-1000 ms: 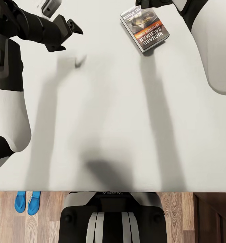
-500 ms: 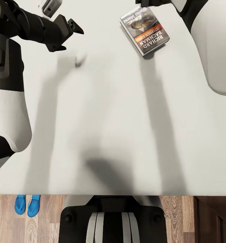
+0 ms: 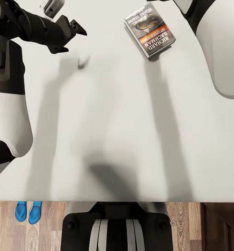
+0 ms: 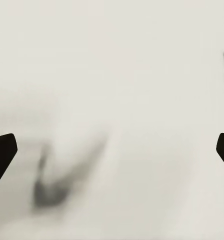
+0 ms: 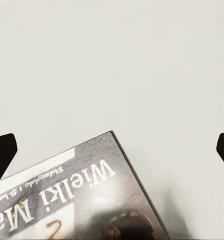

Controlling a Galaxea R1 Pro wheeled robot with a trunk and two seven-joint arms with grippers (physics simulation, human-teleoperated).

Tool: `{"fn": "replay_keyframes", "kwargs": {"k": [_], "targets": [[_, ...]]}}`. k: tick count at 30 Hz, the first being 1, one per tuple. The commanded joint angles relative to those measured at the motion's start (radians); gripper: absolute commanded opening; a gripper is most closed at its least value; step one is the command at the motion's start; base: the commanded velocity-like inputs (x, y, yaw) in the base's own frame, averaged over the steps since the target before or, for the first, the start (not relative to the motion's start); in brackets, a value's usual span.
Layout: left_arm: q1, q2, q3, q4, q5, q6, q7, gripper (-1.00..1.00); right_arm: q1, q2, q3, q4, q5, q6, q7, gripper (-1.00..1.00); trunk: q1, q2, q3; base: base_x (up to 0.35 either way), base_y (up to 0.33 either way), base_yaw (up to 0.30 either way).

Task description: In the bedroom, move the book from the bed onto either nightstand, and place the two sandals side by side next to the bed.

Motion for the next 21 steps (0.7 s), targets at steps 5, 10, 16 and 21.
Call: {"fn": "replay_keyframes", "kwargs": {"k": [5, 10, 16, 21], "targets": [[0.000, 0.001, -0.002, -0.001, 0.009, 0.001, 0.010, 1.00, 0.001, 0.001, 0.007, 0.005, -0.001, -0.028, -0.042, 1.00, 0.000, 0.000, 0.000, 0.000, 0.000, 0.000], [0.000, 0.000, -0.002, -0.001, 0.009, 0.001, 0.010, 1.00, 0.018, 0.005, 0.009, 0.011, 0.002, -0.036, -0.051, 1.00, 0.000, 0.000, 0.000, 0.000, 0.000, 0.000], [0.000, 0.000, -0.001, -0.009, 0.009, 0.001, 0.011, 1.00, 0.031, 0.009, 0.011, 0.026, 0.003, -0.037, -0.054, 1.00, 0.000, 0.000, 0.000, 0.000, 0.000, 0.000], [0.000, -0.001, -0.001, -0.012, 0.009, 0.001, 0.010, 1.00, 0.035, 0.010, 0.012, 0.040, 0.004, -0.034, -0.055, 1.00, 0.000, 0.000, 0.000, 0.000, 0.000, 0.000]]}}
